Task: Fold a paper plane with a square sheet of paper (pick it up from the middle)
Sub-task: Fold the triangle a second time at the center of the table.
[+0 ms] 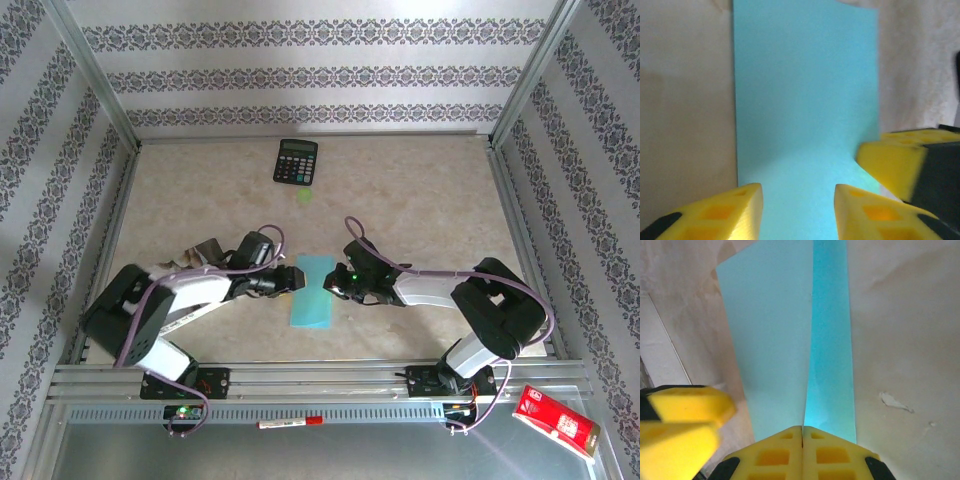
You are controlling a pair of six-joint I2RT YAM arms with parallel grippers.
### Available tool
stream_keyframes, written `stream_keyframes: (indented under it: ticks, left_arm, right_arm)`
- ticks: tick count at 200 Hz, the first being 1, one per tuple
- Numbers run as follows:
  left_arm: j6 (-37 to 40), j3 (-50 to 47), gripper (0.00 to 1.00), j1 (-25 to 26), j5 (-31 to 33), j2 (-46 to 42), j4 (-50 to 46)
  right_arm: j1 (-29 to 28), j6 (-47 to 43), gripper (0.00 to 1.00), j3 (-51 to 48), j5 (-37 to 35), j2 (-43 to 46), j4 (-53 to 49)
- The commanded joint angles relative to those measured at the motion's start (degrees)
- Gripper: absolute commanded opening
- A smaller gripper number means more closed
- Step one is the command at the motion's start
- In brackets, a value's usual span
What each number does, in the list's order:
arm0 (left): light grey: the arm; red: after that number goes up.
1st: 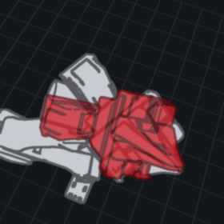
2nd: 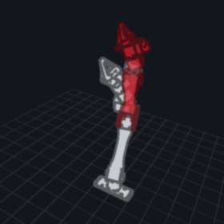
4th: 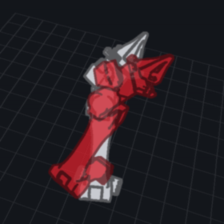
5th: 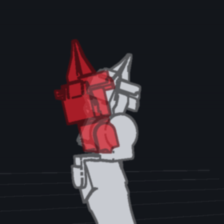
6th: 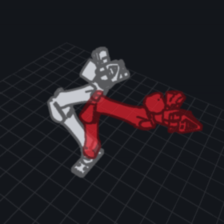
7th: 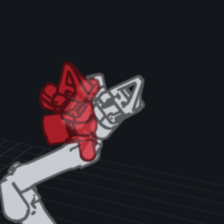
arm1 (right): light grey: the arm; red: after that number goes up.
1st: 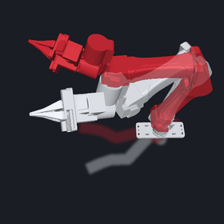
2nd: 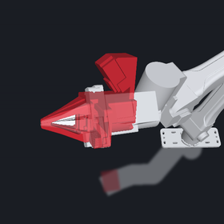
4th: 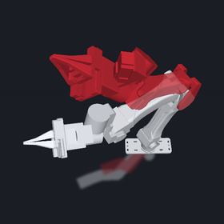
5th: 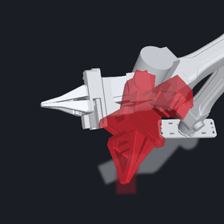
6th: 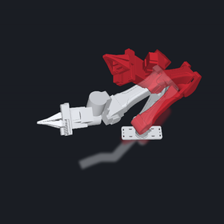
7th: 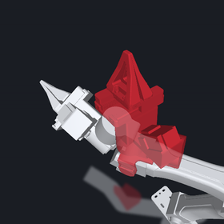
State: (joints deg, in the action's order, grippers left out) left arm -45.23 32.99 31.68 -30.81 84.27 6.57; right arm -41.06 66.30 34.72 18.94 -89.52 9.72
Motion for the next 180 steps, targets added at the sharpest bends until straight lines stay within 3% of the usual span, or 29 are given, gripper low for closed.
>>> stream_keyframes:
  ticks: [1, 17, 46, 77, 106, 148, 180]
  left_arm:
    - [6.4, -2.7, 0.5, 5.0, 8.8, -9.9, -1.5]
    - [10.2, -5.0, 0.55, 12.3, 19.8, -16.1, -3.3]
    - [18.7, -6.3, 0.68, 23.9, 33.1, -22.2, -6.5]
    - [26.4, -5.8, 0.8, 33.2, 40.0, -19.4, -6.2]
    - [30.5, -2.8, 0.82, 36.2, 41.8, -11.3, -5.3]
    - [33.3, 2.1, 0.72, 36.7, 41.2, -3.2, -4.6]
    - [33.6, 4.0, 0.48, 36.7, 40.3, -1.4, -5.5]
  right_arm:
    - [1.2, 2.9, 0.01, 1.4, 1.9, 1.4, -5.6]
    - [2.0, 4.0, 0.01, 1.9, 3.6, 2.1, -8.1]
    - [3.7, 6.3, 0.0, 1.8, 5.9, 2.6, -9.2]
    - [4.4, 6.7, 0.0, 2.9, 7.5, 2.2, -9.8]
    - [4.8, 6.8, 0.0, 3.2, 8.0, 1.7, -9.8]
    - [4.9, 6.5, 0.0, 3.2, 8.4, 0.9, -9.9]
    - [5.0, 5.9, 0.0, 3.1, 8.5, 0.3, -10.0]
